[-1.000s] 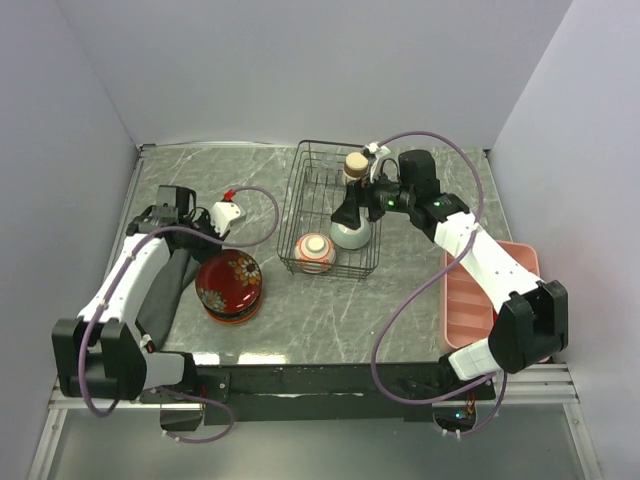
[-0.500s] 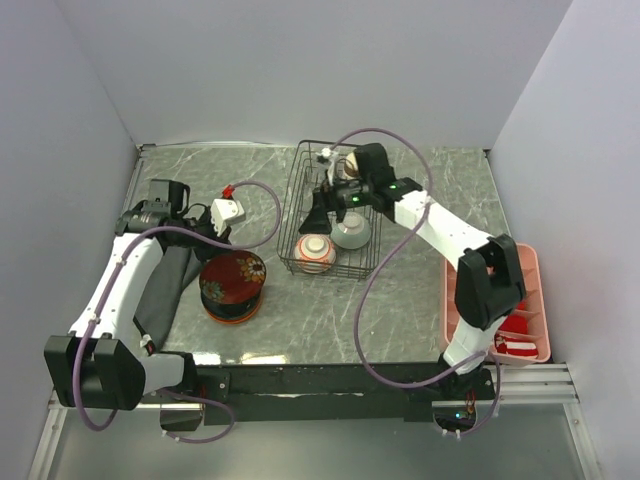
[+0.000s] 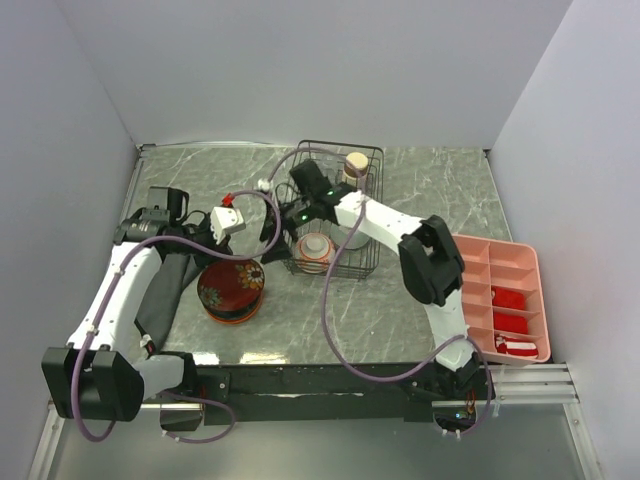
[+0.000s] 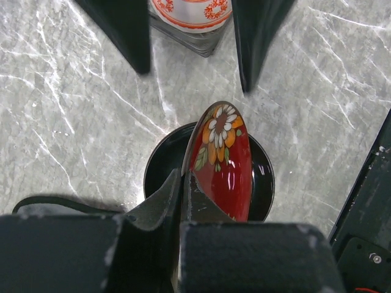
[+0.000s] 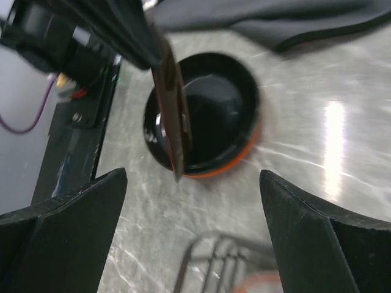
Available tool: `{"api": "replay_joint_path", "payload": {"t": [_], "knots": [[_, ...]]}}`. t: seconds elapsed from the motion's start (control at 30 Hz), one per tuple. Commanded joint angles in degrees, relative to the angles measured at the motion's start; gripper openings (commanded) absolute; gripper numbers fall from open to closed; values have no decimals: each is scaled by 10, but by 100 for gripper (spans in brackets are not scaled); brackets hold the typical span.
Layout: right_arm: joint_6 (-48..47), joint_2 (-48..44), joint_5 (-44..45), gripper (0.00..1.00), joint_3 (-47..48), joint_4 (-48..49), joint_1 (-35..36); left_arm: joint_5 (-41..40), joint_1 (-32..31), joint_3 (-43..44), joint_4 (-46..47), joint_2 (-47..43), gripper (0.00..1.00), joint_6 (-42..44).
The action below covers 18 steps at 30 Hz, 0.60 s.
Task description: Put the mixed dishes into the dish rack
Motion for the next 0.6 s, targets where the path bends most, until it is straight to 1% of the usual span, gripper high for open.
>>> {"api": "replay_joint_path", "payload": {"t": [0.0,0.07,0.13,0.17,0.27,0.3,0.37,0.4,0.43,0.47,0.5,0.53,0.57], "knots": [[-77,19,-57,96,14,-13,21,29,0,-5,2,-28,1,8],[-67,17,-59,95,-1,30,32,29,-1,-3,-4,-29,1,14],[-35,19,-53,94,-21,82,38,29,-1,-1,-13,-31,1,17],[-25,22,-53,93,-22,92,41,29,-1,3,-15,-32,1,18],[-6,41,-56,80,-1,98,48,28,-1,0,-16,-38,1,14],[1,46,-56,66,12,97,51,29,-1,-2,-14,-44,1,12],[9,53,-55,54,21,94,52,30,-1,-10,-8,-49,1,4],[16,53,-52,40,24,93,52,30,-1,-12,-4,-54,1,0],[17,49,-49,30,24,88,51,30,-1,-16,2,-57,1,-2],[16,46,-47,24,23,84,50,29,-1,-17,9,-61,1,-16],[15,41,-43,12,18,79,50,26,-1,-16,16,-69,1,-24],[16,30,-38,5,14,72,50,24,-1,-12,34,-73,1,-43],[16,24,-35,1,10,73,49,18,-1,-11,45,-77,1,-52]]}}
